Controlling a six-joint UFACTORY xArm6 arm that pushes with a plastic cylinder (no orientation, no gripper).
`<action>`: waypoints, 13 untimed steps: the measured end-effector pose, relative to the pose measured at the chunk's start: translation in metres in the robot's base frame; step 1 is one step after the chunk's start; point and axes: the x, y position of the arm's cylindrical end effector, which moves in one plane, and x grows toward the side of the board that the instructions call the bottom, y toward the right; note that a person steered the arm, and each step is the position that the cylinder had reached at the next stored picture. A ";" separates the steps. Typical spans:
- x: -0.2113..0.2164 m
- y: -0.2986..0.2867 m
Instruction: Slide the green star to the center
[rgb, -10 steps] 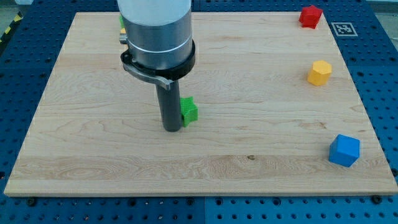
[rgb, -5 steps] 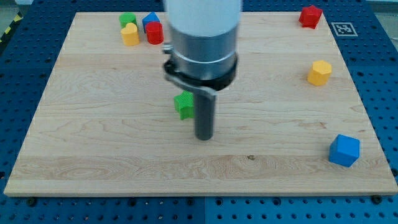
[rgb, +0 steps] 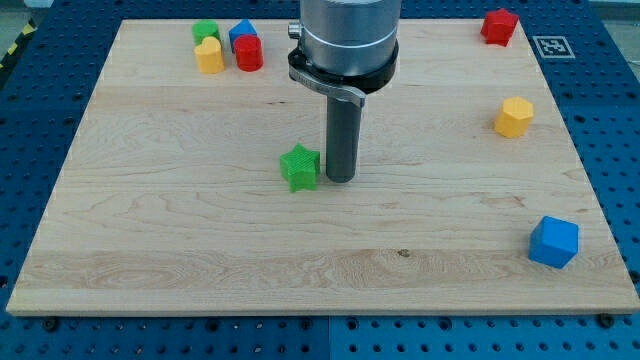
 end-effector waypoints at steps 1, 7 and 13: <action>0.000 -0.004; 0.008 -0.040; -0.027 -0.060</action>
